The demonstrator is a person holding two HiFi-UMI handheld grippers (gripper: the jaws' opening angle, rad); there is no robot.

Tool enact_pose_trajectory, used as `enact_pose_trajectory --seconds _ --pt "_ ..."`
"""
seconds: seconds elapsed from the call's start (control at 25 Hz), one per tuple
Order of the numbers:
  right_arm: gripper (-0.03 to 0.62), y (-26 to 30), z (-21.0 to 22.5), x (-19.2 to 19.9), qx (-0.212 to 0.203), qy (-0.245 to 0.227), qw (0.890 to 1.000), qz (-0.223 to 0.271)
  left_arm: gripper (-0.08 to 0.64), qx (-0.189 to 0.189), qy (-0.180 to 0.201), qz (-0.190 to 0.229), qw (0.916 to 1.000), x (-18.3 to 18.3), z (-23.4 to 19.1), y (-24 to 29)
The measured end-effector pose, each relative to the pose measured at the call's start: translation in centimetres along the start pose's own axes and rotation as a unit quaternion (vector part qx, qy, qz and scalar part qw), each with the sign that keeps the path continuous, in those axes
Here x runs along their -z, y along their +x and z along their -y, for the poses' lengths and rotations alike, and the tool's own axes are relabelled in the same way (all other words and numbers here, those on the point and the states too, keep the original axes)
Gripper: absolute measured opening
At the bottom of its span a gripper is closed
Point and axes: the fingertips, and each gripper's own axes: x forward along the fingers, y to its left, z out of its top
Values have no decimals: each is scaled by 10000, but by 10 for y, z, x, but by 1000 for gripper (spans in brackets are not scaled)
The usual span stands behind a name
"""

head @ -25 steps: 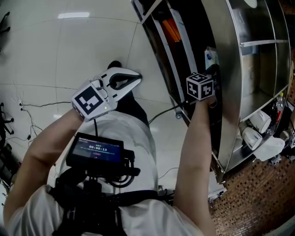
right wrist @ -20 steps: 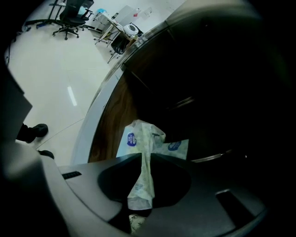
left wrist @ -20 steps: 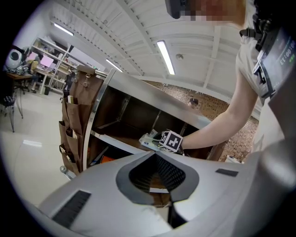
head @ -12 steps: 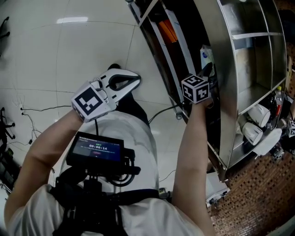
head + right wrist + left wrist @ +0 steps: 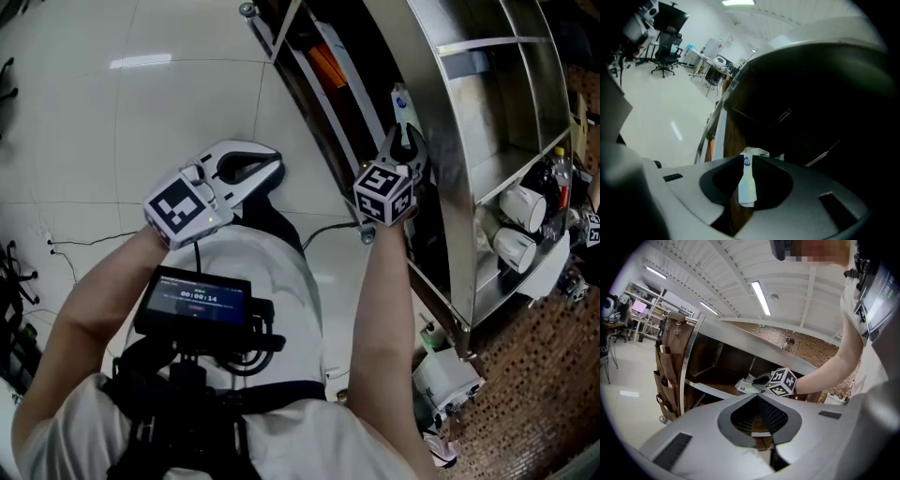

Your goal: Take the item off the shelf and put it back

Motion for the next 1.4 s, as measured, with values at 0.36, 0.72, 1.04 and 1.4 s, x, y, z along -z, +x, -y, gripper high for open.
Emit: enact_pose_trajectory --seconds 0.36,0.72,1.04,1.4 --pt "5 -63 -30 -40 -754 784 9895 953 0 171 471 6 9987 -32 7 -1" --pt "3 -151 -32 -121 -1798 1577 9476 2119 0 317 852 124 9958 -69 14 4" --pt "3 -214 0 -160 -1920 2512 9053 2836 0 581 1123 301 9915 -107 32 10" --pt "3 -250 29 -173 -1798 2941 8823 3206 0 756 1198 341 9893 -123 47 20"
